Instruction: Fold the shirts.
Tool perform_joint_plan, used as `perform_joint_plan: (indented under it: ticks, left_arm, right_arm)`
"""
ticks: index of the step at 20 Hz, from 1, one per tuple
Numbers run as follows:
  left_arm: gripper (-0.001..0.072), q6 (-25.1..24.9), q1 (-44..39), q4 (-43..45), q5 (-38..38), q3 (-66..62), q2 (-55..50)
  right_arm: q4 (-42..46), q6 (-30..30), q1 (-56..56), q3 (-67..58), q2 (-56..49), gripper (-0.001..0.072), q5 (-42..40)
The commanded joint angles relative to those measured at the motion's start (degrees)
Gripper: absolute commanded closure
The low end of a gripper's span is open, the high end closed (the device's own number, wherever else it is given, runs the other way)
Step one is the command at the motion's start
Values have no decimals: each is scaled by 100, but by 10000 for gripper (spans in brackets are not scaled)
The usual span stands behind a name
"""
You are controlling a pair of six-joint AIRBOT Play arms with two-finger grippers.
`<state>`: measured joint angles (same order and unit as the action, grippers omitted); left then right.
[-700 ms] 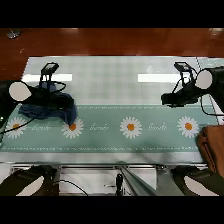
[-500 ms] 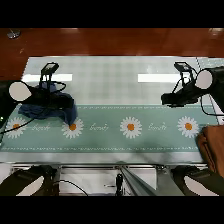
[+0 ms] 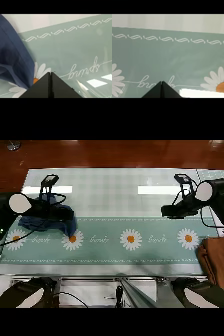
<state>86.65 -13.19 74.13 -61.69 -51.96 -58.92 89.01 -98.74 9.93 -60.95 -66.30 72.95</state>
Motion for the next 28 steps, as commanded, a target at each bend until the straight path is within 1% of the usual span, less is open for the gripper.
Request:
perform_joint_plan:
  ticks: [1, 4, 5, 6, 7, 8, 9, 10, 11, 12, 13, 14, 16, 17, 19, 20, 22, 24, 26, 27, 28]
  left_arm:
    - [678, 2, -4, -44, 638, -4, -4]
    - [678, 2, -4, -66, 1543, -4, -87]
    - [678, 2, -4, -61, 1794, -4, -118]
    - [677, -2, -2, -55, 1945, -4, -133]
    - [671, -7, 9, -22, 2133, -4, -142]
    - [551, -20, 7, 55, 2516, -4, -175]
    - [456, 37, 7, 31, 2863, -4, -201]
    - [309, 57, -7, 42, 3176, -4, -205]
    - [47, -11, 9, 129, 3526, -7, -205]
    - [3, -72, 70, 341, 3842, -9, -205]
    - [3, -90, 181, 686, 3993, -9, -205]
    - [3, -85, 382, 1121, 3969, -9, -232]
    - [3, -76, 992, 1506, 3501, -9, -358]
    - [3, 151, 1357, 1506, 3244, -9, -433]
    - [4, 903, 2105, 1499, 2859, -7, -629]
    - [3, 1040, 2332, 1464, 2702, -7, -756]
    - [5, 940, 2507, 1003, 2256, -7, -1154]
    - [8, 280, 2420, 393, 1626, -26, -1735]
    - [8, 254, 2306, 378, 754, -275, -2387]
    - [89, 254, 2286, 385, 269, -476, -2682]
    - [447, 225, 2273, 380, -164, -678, -2887]
  right_arm:
    - [2, 0, 0, 0, -2, 691, -319]
    - [90, -2, 0, 2, -2, 690, -772]
    - [144, -35, 0, 2, -2, 664, -881]
    - [170, -68, 0, 2, -2, 438, -984]
    - [190, -59, 0, 2, -7, 85, -1036]
    - [249, -42, 0, 2, -20, 80, -1045]
    - [289, -46, 0, 2, -33, 80, -1014]
    - [313, -44, 0, 13, -44, 80, -968]
    - [313, -44, 0, 26, -44, 80, -949]
    - [328, -44, 0, 26, -44, 81, -925]
    - [350, -46, 0, 35, -44, 80, -896]
    - [345, -46, 0, 50, -44, 81, -885]
    - [291, -46, 7, 120, -44, 82, -894]
    - [275, -46, 7, 160, -44, 82, -894]
    - [280, -46, 4, 205, -44, 82, -890]
    - [278, -48, 7, 205, -44, 83, -892]
    - [249, -79, 4, 205, -44, 83, -890]
    - [238, -160, 4, 203, -44, 83, -907]
    - [240, -157, 4, 203, -44, 83, -911]
    - [240, -155, 4, 203, -44, 83, -905]
    - [243, -153, 4, 203, -44, 83, -903]
